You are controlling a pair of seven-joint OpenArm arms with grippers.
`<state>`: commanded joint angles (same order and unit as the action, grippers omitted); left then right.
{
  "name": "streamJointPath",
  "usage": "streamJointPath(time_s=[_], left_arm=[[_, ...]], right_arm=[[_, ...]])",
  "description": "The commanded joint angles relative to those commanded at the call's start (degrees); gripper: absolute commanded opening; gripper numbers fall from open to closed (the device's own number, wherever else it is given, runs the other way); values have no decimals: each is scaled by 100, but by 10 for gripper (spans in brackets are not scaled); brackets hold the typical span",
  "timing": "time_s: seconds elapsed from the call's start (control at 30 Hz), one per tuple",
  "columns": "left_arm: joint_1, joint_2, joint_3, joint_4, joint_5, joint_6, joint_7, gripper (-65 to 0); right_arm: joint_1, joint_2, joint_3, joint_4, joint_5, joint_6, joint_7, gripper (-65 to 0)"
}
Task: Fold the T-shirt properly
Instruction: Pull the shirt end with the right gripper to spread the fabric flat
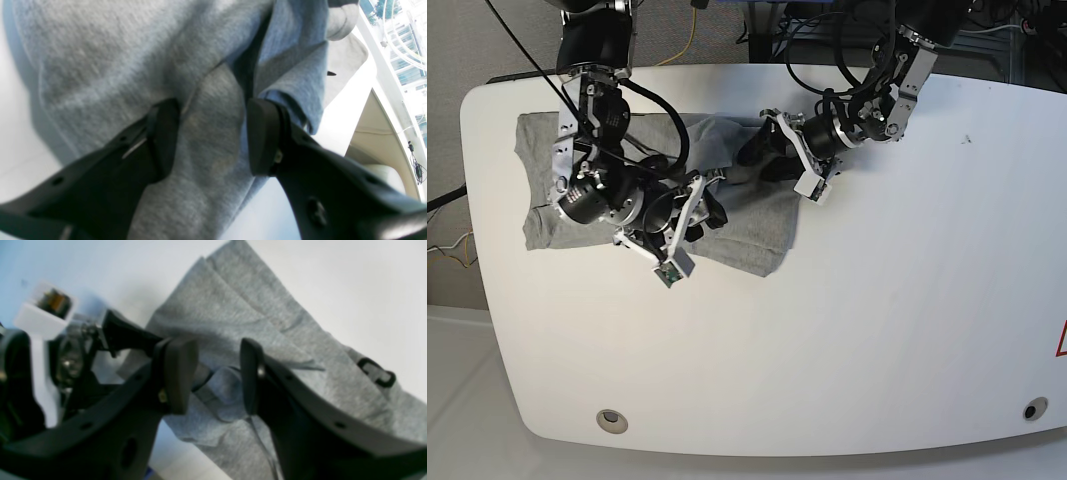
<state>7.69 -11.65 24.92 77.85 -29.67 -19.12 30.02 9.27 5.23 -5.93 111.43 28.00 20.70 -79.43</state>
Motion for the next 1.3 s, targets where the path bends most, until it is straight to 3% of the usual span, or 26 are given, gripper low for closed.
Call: streamJointPath(time_s=[0.17, 0.87, 1.3], left_arm=[[0, 0, 0, 9, 0, 0, 0, -337], [0, -9, 0, 9, 0, 0, 0, -337], [-9, -9, 0, 9, 0, 0, 9, -337]], right_arm=[[26, 0, -343, -396, -237, 0, 220, -412], [132, 62, -387, -1776, -255, 0, 958, -412], [132, 607, -378, -1820, -229, 0, 958, -412]])
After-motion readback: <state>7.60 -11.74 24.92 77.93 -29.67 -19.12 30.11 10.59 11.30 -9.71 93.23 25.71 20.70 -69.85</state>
